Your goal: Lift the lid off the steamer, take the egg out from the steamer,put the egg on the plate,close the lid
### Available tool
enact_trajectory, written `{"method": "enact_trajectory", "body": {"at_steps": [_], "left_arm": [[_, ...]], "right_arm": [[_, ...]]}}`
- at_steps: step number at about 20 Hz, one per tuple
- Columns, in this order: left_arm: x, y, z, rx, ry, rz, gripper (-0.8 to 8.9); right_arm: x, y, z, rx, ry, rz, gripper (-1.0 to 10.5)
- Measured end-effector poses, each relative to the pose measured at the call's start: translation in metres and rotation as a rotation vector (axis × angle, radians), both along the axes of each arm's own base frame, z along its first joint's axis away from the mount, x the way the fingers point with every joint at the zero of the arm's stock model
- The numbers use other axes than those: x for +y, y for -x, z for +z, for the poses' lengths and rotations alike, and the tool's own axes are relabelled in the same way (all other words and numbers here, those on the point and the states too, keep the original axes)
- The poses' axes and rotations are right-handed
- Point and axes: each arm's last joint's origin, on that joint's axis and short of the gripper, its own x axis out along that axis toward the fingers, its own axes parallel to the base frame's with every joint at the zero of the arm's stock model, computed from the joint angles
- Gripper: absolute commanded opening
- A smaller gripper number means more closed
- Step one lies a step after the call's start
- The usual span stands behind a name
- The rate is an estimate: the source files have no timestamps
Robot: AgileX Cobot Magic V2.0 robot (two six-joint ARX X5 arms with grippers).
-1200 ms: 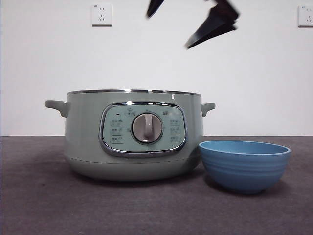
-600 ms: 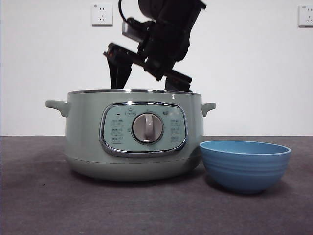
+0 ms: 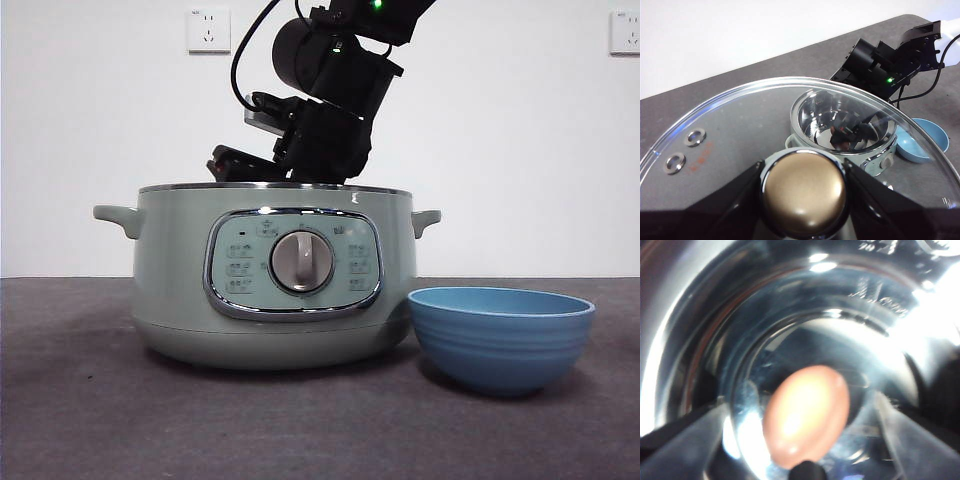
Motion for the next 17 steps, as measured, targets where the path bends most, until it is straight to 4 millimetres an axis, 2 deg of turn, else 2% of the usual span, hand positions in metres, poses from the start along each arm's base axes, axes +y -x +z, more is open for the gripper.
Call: {"method": "enact_trajectory", "body": {"at_steps": [5, 7, 8, 12, 14, 17], "left_arm": [[0.0001, 0.0001, -0.0003, 0.003, -0.002, 0.0, -0.08], [0.0001, 0.0001, -0.0003, 0.003, -0.002, 0.0, -0.08], [0.0001, 0.0001, -0.0003, 0.003, -0.002, 0.0, -0.08], [0.0001, 0.0001, -0.0003, 0.003, -0.002, 0.0, -0.08], [0.0001, 0.0001, -0.0003, 0.003, -0.002, 0.0, -0.08], [0.0, 0.0001, -0.0003, 0.003, -0.002, -0.001, -0.09]], "right_arm": [[-0.0002, 0.0001, -0.0001, 0.003, 0.001, -0.008, 4.0], [-0.0002, 0.0001, -0.0001, 0.008, -0.002, -0.015, 3.1], [-0.0002, 0.0002, -0.0002, 0.01, -0.003, -0.016, 3.0], [-0.0008, 0.0011, -0.0006, 0.021, 0.004, -0.016, 1.7], [-0.0008, 0.001, -0.0004, 0.02, 0.004, -0.016, 0.2], [-0.0002, 0.0003, 0.0002, 0.011, -0.003, -0.016, -0.1]]}}
